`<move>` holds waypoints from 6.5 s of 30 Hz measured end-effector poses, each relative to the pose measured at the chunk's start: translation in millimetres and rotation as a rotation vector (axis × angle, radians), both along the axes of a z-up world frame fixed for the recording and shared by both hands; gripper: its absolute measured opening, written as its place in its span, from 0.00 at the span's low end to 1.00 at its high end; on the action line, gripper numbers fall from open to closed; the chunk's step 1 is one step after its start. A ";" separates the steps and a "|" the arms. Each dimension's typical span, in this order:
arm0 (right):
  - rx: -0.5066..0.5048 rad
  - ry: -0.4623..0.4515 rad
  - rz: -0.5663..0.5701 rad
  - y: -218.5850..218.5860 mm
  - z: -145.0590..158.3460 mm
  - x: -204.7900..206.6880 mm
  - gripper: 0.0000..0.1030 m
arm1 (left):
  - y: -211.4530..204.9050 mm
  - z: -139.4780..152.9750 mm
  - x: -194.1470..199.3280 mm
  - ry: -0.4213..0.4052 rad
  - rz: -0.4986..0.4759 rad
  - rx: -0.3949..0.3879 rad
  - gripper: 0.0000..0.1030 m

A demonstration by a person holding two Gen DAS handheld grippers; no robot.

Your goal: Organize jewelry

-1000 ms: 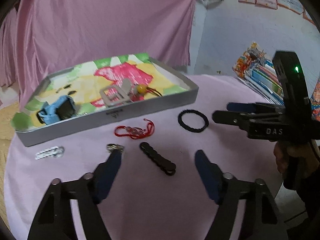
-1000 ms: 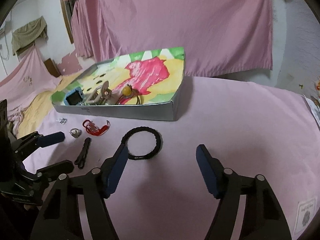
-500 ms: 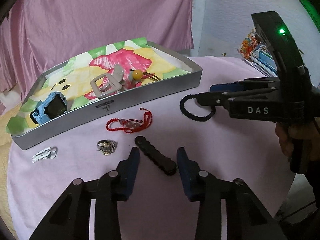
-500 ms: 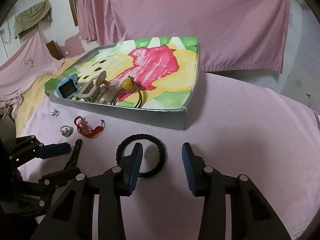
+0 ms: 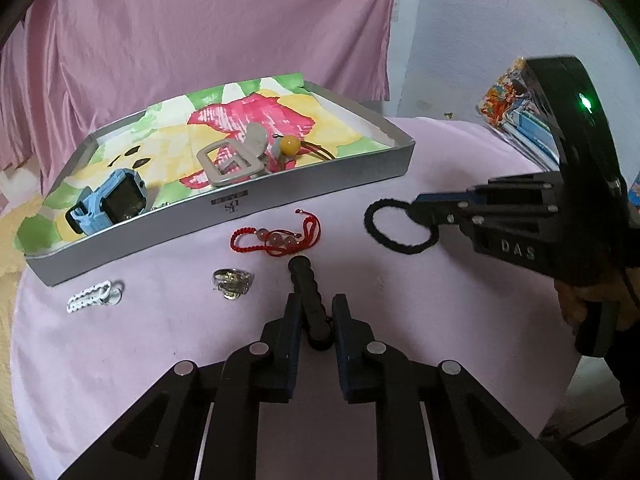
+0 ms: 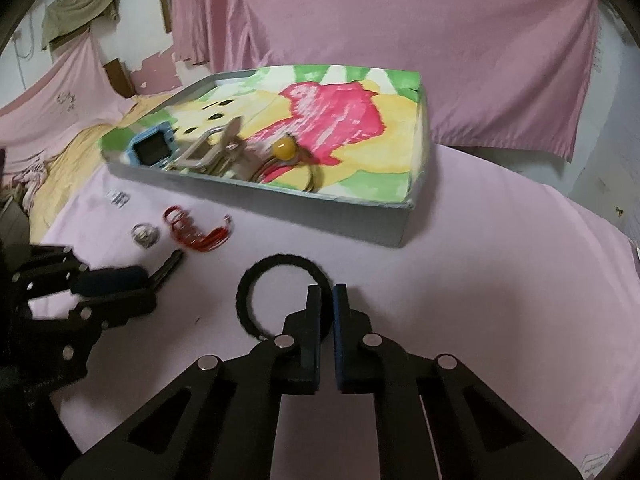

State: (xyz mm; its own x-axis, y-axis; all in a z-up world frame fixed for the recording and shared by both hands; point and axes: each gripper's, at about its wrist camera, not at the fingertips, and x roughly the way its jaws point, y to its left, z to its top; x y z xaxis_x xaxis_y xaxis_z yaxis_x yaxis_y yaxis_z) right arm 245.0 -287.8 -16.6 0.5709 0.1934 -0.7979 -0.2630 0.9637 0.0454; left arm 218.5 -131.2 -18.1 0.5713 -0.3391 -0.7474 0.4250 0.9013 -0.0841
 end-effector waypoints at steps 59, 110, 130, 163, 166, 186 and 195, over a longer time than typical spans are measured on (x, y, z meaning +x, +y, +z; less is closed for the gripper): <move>0.169 -0.104 -0.173 19.2 6.4 80.1 0.07 | 48.4 12.1 107.6 -0.012 0.252 -0.060 0.14; 0.176 -0.627 -0.170 77.1 65.5 -103.2 0.98 | 157.3 61.4 -69.2 -0.558 0.368 -0.112 0.99; 0.171 -0.265 -0.114 96.2 24.5 -47.8 0.97 | 171.9 26.5 -7.3 -0.270 0.142 0.012 0.99; 0.222 0.010 0.005 108.4 -1.6 4.0 0.23 | 131.3 -0.9 58.0 0.011 0.050 0.060 0.67; 0.225 0.011 0.013 109.4 -1.5 4.8 0.19 | 128.1 -3.1 60.1 0.019 0.050 0.076 0.58; 0.230 0.012 0.035 103.8 -4.5 -4.0 0.09 | 113.0 -0.2 30.9 0.031 0.028 0.034 0.13; 0.208 0.029 0.035 105.7 -5.9 0.3 0.09 | 113.4 -0.5 23.9 0.042 0.108 -0.017 0.07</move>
State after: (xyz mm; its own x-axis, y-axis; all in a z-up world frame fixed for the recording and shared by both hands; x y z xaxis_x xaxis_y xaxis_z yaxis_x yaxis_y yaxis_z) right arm 245.4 -182.1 -22.5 0.5384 0.3745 -0.7549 -0.2914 0.9233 0.2502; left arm 242.3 -17.8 -18.6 0.5737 -0.2896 -0.7661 0.3211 0.9400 -0.1149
